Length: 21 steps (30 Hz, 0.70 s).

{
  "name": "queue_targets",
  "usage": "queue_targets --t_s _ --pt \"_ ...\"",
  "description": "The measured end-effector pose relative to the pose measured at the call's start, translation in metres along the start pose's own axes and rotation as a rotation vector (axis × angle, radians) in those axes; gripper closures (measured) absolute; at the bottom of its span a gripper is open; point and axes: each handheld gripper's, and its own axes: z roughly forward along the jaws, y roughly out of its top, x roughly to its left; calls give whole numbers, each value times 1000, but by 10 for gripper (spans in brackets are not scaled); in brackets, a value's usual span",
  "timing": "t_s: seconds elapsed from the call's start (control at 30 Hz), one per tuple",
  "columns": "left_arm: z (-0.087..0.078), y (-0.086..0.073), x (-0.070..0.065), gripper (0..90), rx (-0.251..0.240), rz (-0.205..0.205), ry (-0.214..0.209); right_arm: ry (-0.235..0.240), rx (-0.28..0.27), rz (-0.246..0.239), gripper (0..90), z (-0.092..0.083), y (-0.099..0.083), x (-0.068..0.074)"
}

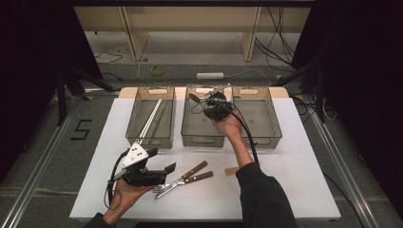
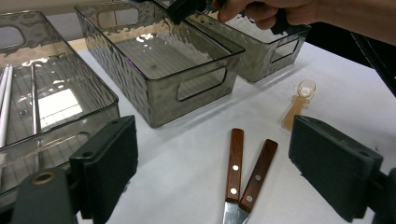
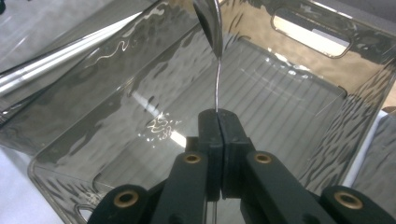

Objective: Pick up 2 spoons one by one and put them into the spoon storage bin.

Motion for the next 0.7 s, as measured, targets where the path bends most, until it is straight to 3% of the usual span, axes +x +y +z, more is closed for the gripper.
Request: queue_targets --t_s 0.33,0.43,0.53,0.63,0.7 --pt "0 0 0 152 0 -1 -1 8 49 5 887 15 -12 2" --pt "0 0 0 152 1 -2 -2 34 60 21 690 16 -13 0" --pt "0 0 0 152 1 -2 -1 53 37 -3 623 5 -11 0" --pt "0 0 0 152 -1 -4 1 112 15 17 504 -13 -9 -2" --pt "0 0 0 152 0 -3 2 140 -11 -10 446 -28 -11 -3"
